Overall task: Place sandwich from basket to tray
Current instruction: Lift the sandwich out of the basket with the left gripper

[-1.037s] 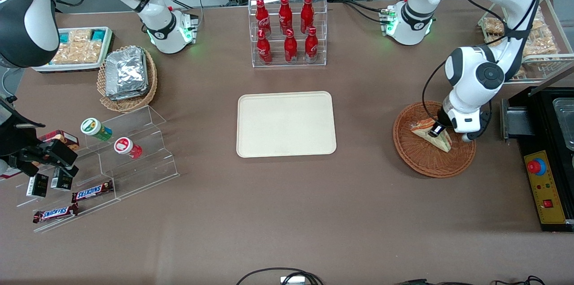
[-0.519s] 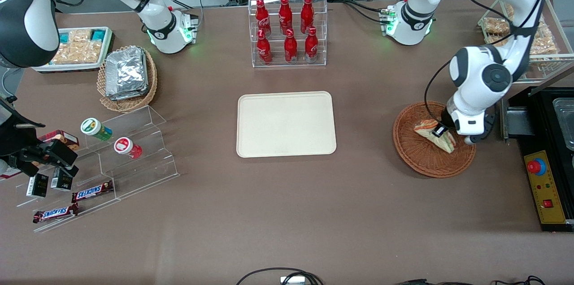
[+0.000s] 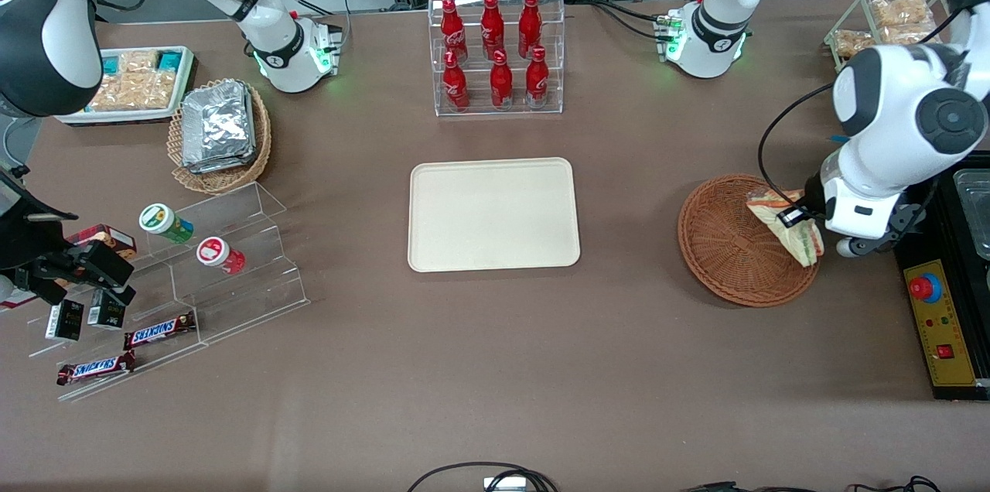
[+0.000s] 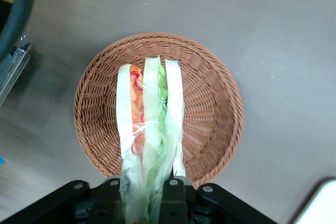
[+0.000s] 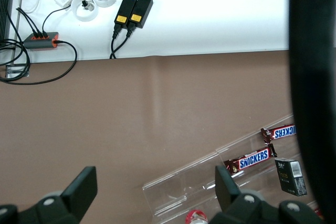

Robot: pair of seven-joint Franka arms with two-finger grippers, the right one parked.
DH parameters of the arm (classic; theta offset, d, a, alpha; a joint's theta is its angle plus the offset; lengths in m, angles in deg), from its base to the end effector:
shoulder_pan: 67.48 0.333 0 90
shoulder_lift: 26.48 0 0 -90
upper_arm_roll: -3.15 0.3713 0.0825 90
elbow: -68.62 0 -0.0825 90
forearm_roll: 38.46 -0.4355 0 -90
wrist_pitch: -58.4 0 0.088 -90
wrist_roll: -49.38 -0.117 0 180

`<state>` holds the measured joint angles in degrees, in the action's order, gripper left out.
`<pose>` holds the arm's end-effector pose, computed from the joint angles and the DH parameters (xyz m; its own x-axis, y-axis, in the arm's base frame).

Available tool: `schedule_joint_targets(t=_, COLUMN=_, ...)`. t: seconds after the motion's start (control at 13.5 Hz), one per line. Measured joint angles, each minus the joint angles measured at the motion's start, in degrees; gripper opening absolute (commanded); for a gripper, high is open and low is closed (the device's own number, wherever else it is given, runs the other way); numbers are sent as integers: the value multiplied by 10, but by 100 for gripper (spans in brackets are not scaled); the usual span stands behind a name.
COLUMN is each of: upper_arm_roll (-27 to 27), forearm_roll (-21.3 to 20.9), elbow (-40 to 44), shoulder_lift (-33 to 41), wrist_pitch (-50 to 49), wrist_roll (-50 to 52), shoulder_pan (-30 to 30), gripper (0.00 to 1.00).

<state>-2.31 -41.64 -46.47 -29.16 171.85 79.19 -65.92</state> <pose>0.6014 -0.0364 0.4470 0.9082 0.4163 -0.0434 0.4125 -0.9078 -0.0763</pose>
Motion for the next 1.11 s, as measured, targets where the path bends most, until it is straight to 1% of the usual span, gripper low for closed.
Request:
schedule_joint_targets(t=0.22, upper_arm_roll=-44, forearm_roll=0, elbow=25, shoulder_lift=-4, wrist_pitch=-17, wrist_roll=-26, shoulder_pan=-2, gripper=0)
schedule_joint_targets(t=0.44, upper_arm_roll=-101, forearm_roll=0, elbow=36, shoulder_lift=-13, wrist_pitch=-17, wrist_roll=-35, shoulder_pan=-5, gripper=0)
schedule_joint_targets(t=0.74, upper_arm_roll=-185, forearm_roll=-22, elbow=44, shoulder_lift=-22, wrist_pitch=-32, wrist_roll=-37, shoulder_pan=-6, gripper=0)
schedule_joint_targets(t=0.96, upper_arm_roll=-238, forearm_roll=-24, elbow=50, shoulder_lift=-40, wrist_pitch=-32, wrist_roll=-15, shoulder_pan=-7, gripper=0)
schedule_joint_targets(t=1.11, upper_arm_roll=-264, forearm_roll=-30, elbow=59, shoulder_lift=-59, wrist_pitch=-31, wrist_roll=4, shoulder_pan=-15, gripper=0)
